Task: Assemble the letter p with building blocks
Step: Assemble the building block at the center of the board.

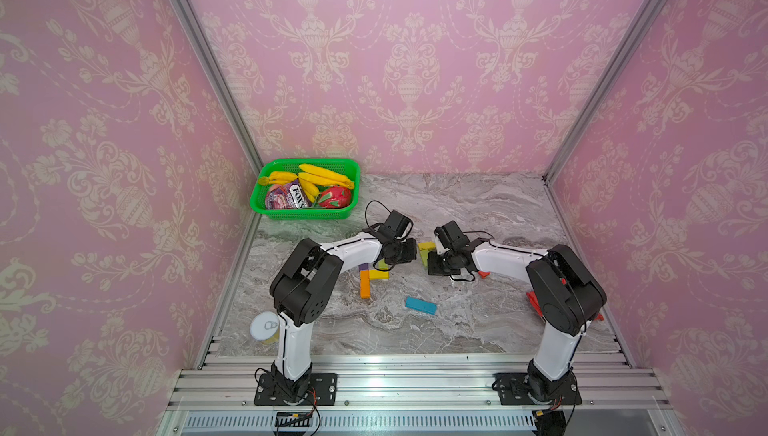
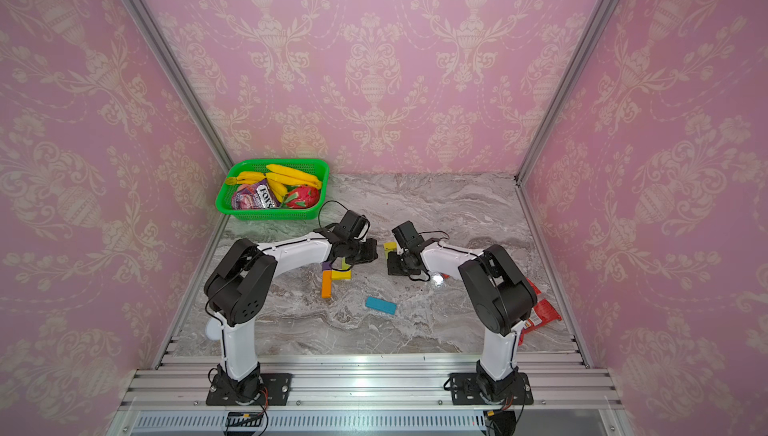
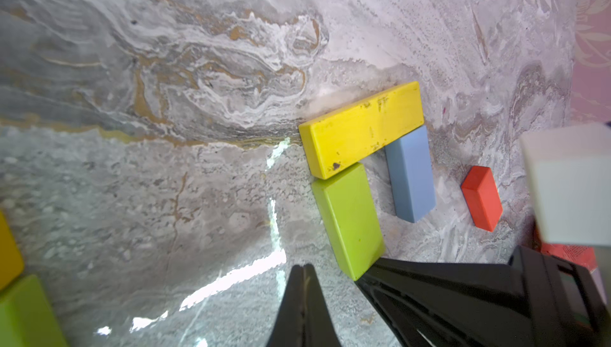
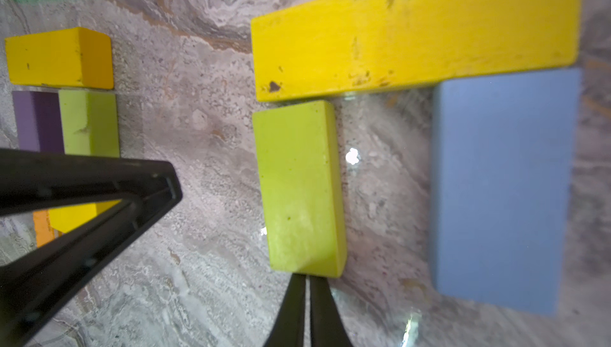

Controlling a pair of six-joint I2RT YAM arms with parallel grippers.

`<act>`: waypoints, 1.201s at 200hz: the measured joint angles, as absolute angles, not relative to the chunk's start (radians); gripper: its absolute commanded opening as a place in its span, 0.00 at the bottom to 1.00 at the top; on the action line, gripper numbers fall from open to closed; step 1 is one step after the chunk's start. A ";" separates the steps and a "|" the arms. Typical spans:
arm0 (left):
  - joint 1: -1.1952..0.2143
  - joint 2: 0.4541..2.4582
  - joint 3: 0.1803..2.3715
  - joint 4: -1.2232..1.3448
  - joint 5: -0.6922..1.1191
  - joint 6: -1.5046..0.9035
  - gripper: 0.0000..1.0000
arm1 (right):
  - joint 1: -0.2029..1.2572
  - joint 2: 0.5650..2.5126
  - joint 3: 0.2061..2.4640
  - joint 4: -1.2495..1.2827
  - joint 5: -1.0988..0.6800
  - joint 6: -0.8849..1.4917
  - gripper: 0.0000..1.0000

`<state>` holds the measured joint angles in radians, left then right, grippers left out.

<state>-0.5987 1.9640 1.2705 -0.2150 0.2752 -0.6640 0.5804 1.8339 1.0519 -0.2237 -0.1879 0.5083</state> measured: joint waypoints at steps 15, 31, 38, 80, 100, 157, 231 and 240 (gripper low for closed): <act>-0.599 1.964 1.271 -0.215 0.276 -0.664 0.00 | 0.580 1.834 1.052 -0.223 -0.188 0.509 0.10; -0.599 1.964 1.271 -0.215 0.279 -0.664 0.00 | 0.580 1.834 1.052 -0.223 -0.188 0.508 0.10; -0.599 1.964 1.271 -0.215 0.279 -0.664 0.00 | 0.580 1.834 1.052 -0.223 -0.188 0.508 0.10; -0.599 1.964 1.271 -0.215 0.282 -0.664 0.00 | 0.580 1.838 1.058 -0.224 -0.188 0.508 0.10; -0.599 1.964 1.271 -0.215 0.282 -0.664 0.00 | 0.580 1.839 1.058 -0.224 -0.188 0.508 0.10; -0.599 1.964 1.271 -0.215 0.282 -0.664 0.00 | 0.581 1.832 1.051 -0.223 -0.187 0.508 0.11; -0.599 1.961 1.243 -0.204 0.283 -0.664 0.00 | 0.580 1.447 0.943 -0.355 -0.026 0.452 1.00; -0.599 1.953 1.234 -0.203 0.286 -0.664 0.00 | 0.561 1.417 0.943 -0.378 -0.006 0.431 1.00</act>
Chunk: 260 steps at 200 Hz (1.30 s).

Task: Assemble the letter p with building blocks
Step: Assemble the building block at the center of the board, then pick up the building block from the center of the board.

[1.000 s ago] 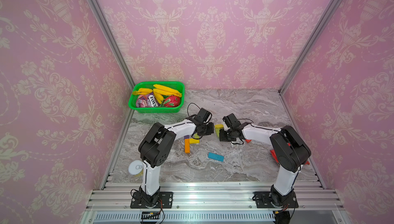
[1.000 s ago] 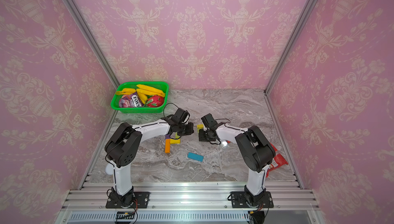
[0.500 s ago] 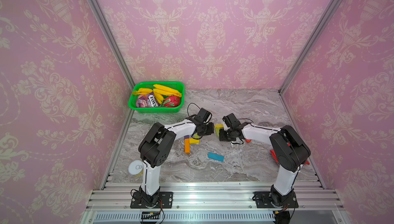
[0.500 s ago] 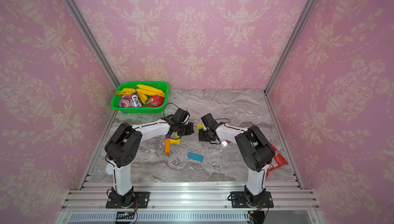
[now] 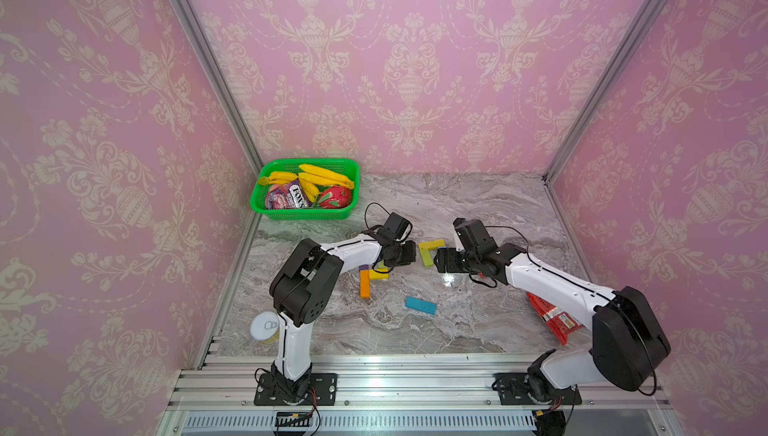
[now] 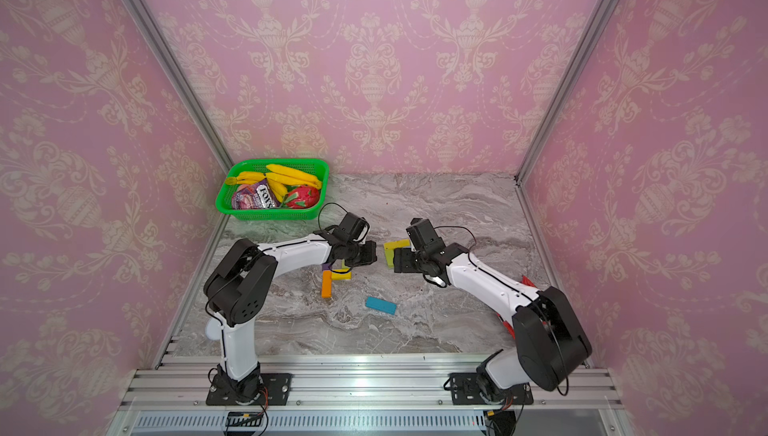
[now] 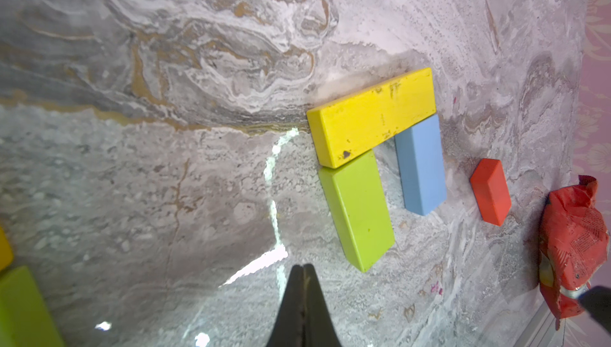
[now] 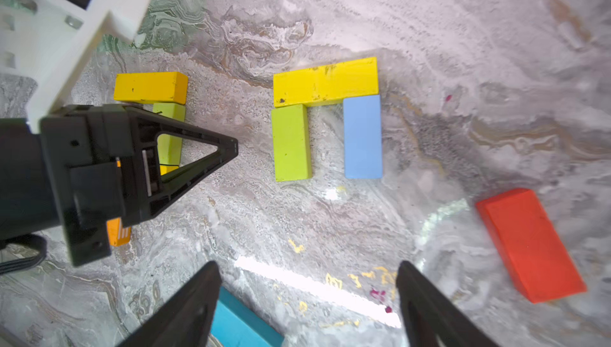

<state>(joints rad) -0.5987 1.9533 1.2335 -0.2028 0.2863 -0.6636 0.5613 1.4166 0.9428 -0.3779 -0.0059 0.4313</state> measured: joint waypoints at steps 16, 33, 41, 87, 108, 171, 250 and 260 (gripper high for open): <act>-0.599 1.926 1.215 -0.196 0.299 -0.664 0.00 | 0.506 1.393 0.942 -0.432 0.025 0.392 1.00; -0.599 1.873 1.191 -0.180 0.309 -0.662 0.00 | 0.440 1.392 0.942 -0.499 0.060 0.351 1.00; -0.599 1.840 1.184 -0.178 0.310 -0.660 0.00 | 0.416 1.392 0.942 -0.525 0.082 0.339 1.00; -0.599 1.682 1.176 -0.173 0.309 -0.633 0.00 | 0.325 1.425 0.953 -0.616 0.128 0.279 1.00; -0.599 1.631 1.159 -0.174 0.307 -0.618 0.00 | 0.313 1.503 0.979 -0.638 0.128 0.255 1.00; -0.599 1.541 1.098 -0.181 0.275 -0.599 0.00 | 0.313 1.601 0.995 -0.625 0.128 0.224 0.92; -0.599 1.541 1.097 -0.181 0.274 -0.599 0.00 | 0.313 1.732 1.030 -0.569 0.110 0.204 0.70; -0.599 1.541 1.097 -0.182 0.274 -0.599 0.00 | 0.313 1.732 1.030 -0.564 0.109 0.204 0.70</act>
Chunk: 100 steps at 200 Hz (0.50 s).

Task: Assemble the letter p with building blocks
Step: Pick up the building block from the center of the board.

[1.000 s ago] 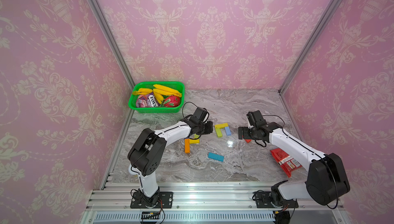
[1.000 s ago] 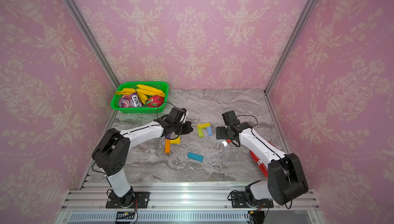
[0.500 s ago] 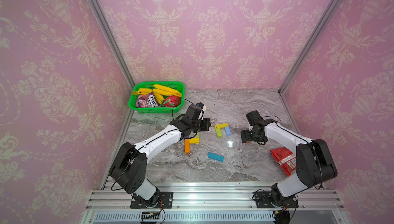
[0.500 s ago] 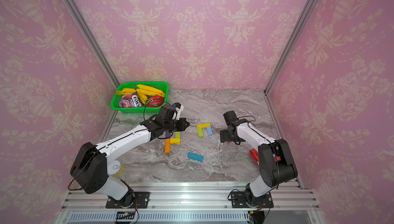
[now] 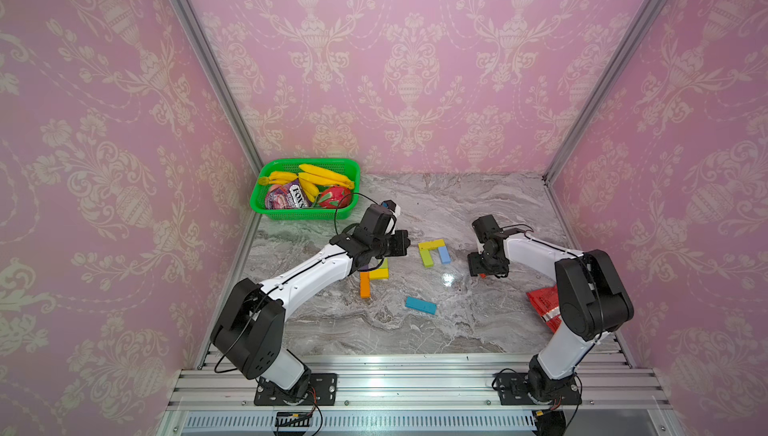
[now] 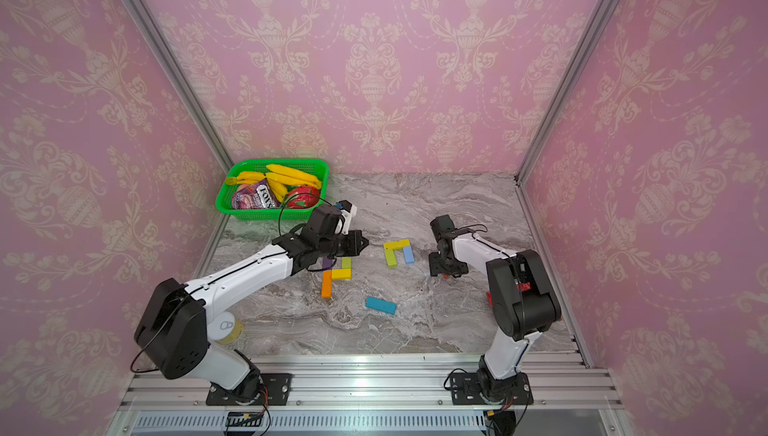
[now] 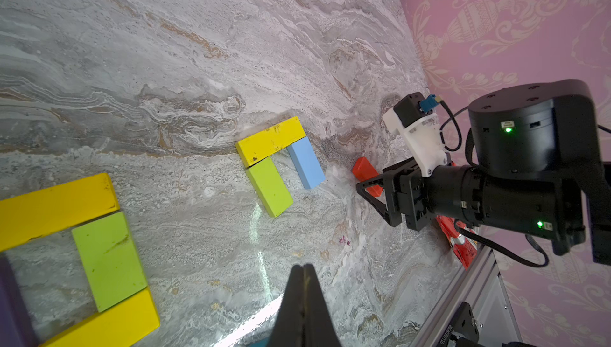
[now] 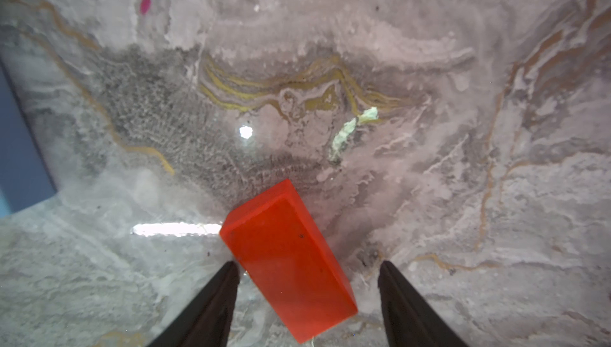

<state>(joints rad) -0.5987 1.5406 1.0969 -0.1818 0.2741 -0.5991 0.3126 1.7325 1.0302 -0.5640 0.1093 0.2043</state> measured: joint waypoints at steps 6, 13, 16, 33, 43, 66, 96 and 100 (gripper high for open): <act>-0.599 1.541 1.097 -0.182 0.274 -0.599 0.00 | 0.313 1.733 1.030 -0.562 0.109 0.204 0.67; -0.599 1.543 1.097 -0.182 0.274 -0.599 0.00 | 0.313 1.735 1.030 -0.560 0.109 0.204 0.63; -0.599 1.545 1.097 -0.182 0.274 -0.599 0.00 | 0.313 1.736 1.030 -0.559 0.109 0.200 0.62; -0.599 1.556 1.099 -0.182 0.274 -0.599 0.00 | 0.313 1.740 1.031 -0.553 0.107 0.201 0.51; -0.599 1.562 1.100 -0.184 0.274 -0.599 0.00 | 0.313 1.743 1.032 -0.550 0.104 0.195 0.45; -0.599 1.570 1.105 -0.192 0.274 -0.598 0.00 | 0.313 1.745 1.034 -0.547 0.101 0.197 0.38; -0.599 1.584 1.116 -0.197 0.274 -0.592 0.00 | 0.313 1.746 1.034 -0.547 0.102 0.198 0.28; -0.599 1.585 1.117 -0.197 0.274 -0.592 0.00 | 0.313 1.746 1.034 -0.547 0.102 0.198 0.26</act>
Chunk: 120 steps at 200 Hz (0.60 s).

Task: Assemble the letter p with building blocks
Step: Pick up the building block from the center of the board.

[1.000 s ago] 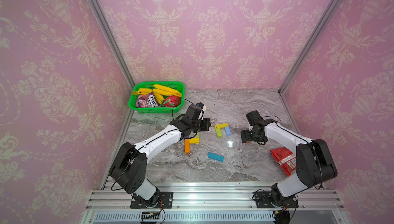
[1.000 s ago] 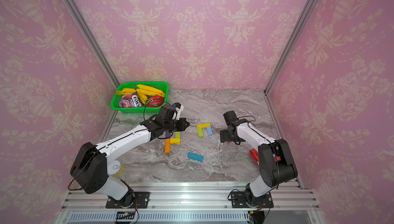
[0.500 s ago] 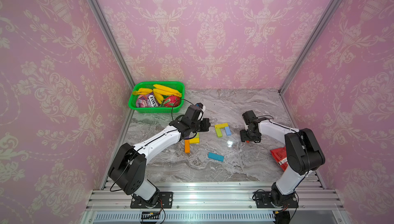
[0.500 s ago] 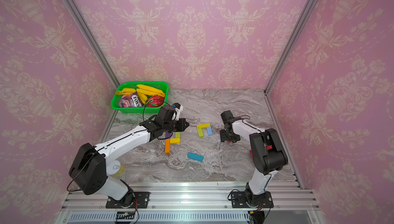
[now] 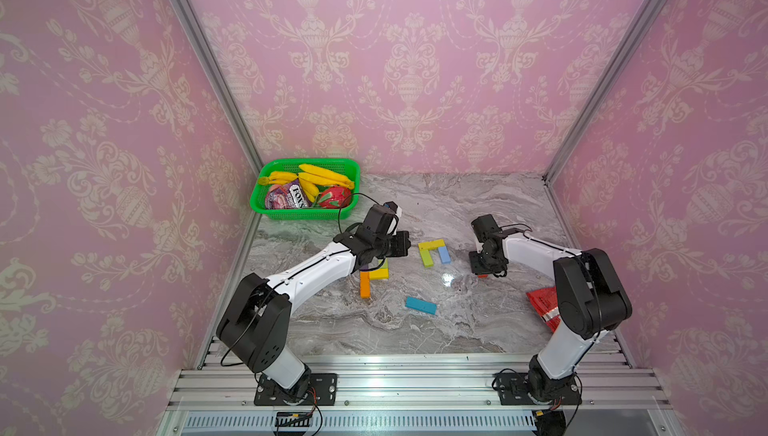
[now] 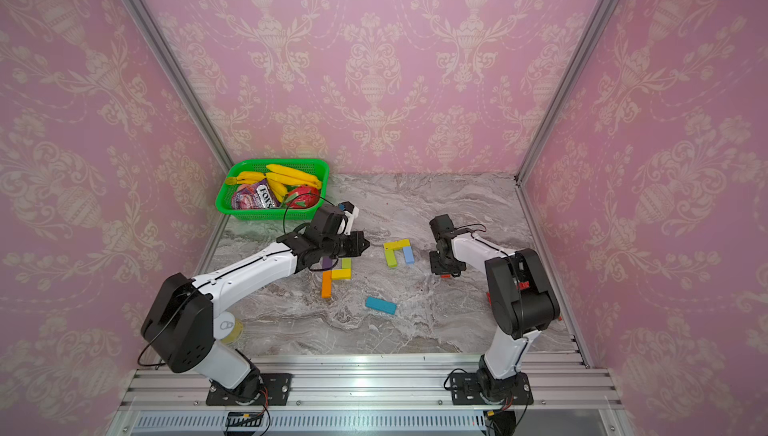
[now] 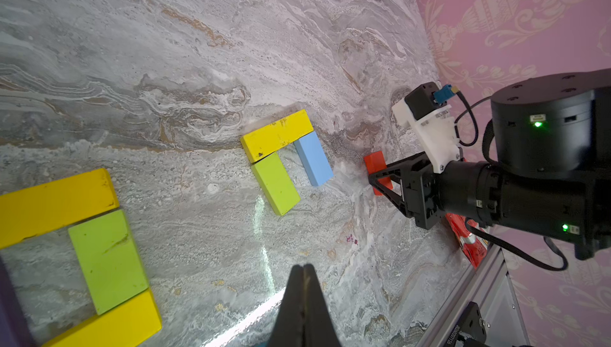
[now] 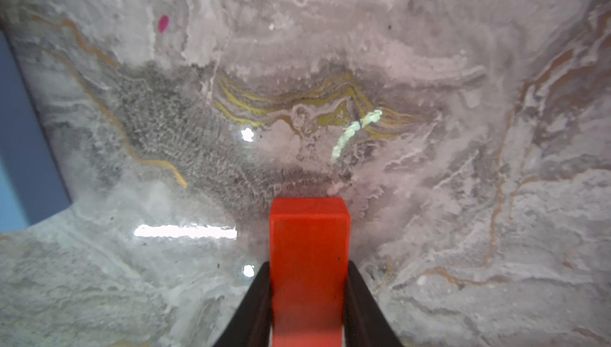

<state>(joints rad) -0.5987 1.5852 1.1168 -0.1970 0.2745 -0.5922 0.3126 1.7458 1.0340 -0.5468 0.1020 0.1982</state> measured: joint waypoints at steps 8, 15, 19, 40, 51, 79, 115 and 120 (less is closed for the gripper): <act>-0.599 1.587 1.118 -0.198 0.274 -0.592 0.00 | 0.313 1.745 1.034 -0.547 0.102 0.198 0.24; -0.599 1.588 1.118 -0.200 0.274 -0.592 0.00 | 0.313 1.745 1.034 -0.547 0.102 0.199 0.21; -0.599 1.588 1.118 -0.201 0.274 -0.592 0.00 | 0.313 1.745 1.034 -0.547 0.102 0.199 0.19; -0.599 1.588 1.118 -0.202 0.274 -0.592 0.00 | 0.313 1.743 1.034 -0.551 0.102 0.201 0.11; -0.599 1.588 1.118 -0.203 0.274 -0.592 0.00 | 0.313 1.740 1.034 -0.559 0.102 0.201 0.10; -0.599 1.588 1.118 -0.204 0.274 -0.592 0.00 | 0.313 1.710 1.032 -0.587 0.105 0.201 0.10; -0.599 1.588 1.118 -0.203 0.274 -0.592 0.00 | 0.319 1.573 1.020 -0.586 0.072 0.162 0.10; -0.599 1.588 1.118 -0.204 0.274 -0.592 0.00 | 0.323 1.552 1.019 -0.583 0.066 0.151 0.10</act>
<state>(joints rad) -0.5987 1.5879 1.1175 -0.2035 0.2745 -0.5919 0.3225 1.5517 1.0187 -0.5835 0.0658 0.1513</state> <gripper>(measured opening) 0.047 0.350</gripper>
